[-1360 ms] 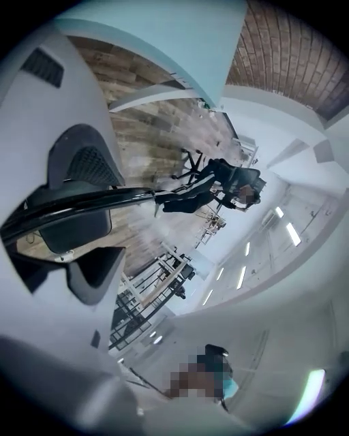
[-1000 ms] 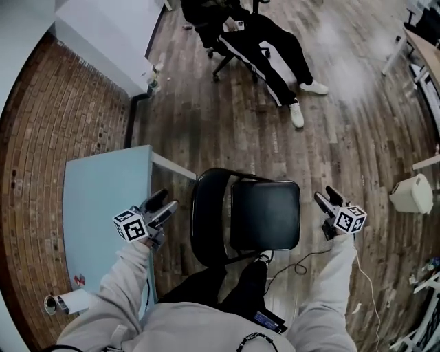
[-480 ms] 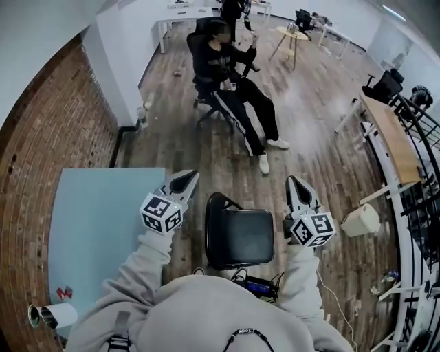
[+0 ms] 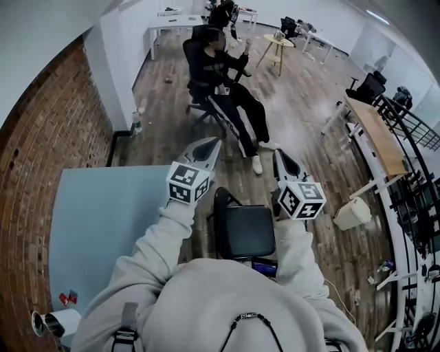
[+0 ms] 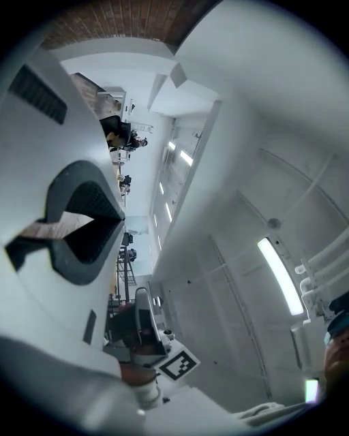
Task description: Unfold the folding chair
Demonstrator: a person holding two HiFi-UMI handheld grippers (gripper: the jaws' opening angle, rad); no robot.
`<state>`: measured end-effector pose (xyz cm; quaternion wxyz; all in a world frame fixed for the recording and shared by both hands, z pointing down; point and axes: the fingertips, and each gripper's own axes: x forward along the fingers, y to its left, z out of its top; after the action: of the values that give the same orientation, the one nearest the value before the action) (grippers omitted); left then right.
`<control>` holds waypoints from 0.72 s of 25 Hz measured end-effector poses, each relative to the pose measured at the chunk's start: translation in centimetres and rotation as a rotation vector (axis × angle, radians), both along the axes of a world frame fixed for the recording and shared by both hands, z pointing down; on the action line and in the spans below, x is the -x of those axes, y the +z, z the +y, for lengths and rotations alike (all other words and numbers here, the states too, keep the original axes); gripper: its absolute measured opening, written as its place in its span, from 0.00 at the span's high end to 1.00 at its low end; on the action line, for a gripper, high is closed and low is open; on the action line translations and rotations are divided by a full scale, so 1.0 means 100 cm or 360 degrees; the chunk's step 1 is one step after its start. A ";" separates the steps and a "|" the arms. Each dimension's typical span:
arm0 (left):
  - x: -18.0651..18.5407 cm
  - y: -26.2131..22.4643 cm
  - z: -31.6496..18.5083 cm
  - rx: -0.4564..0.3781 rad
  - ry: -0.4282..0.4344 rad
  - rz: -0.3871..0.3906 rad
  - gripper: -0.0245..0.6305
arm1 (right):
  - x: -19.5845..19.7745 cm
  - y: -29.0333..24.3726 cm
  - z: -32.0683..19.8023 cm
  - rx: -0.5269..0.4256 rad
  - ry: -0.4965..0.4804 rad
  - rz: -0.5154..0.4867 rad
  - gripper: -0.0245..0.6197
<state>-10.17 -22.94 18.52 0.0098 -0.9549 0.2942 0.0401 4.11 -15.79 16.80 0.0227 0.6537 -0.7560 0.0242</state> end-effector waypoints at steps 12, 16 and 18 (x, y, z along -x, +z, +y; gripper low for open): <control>0.003 -0.014 0.016 -0.0029 0.0126 0.0015 0.95 | 0.032 -0.008 0.003 -0.0007 -0.0016 0.0030 0.95; 0.004 -0.010 0.018 -0.0010 0.0148 0.0044 0.95 | 0.033 0.000 0.005 0.0021 -0.0010 0.0033 0.95; 0.004 -0.009 0.017 -0.0004 0.0156 0.0054 0.95 | 0.034 0.003 0.004 0.0036 -0.0013 0.0042 0.95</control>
<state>-10.56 -21.23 17.59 0.0041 -0.9673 0.2472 0.0571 0.72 -15.40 17.09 0.0401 0.6507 -0.7579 0.0240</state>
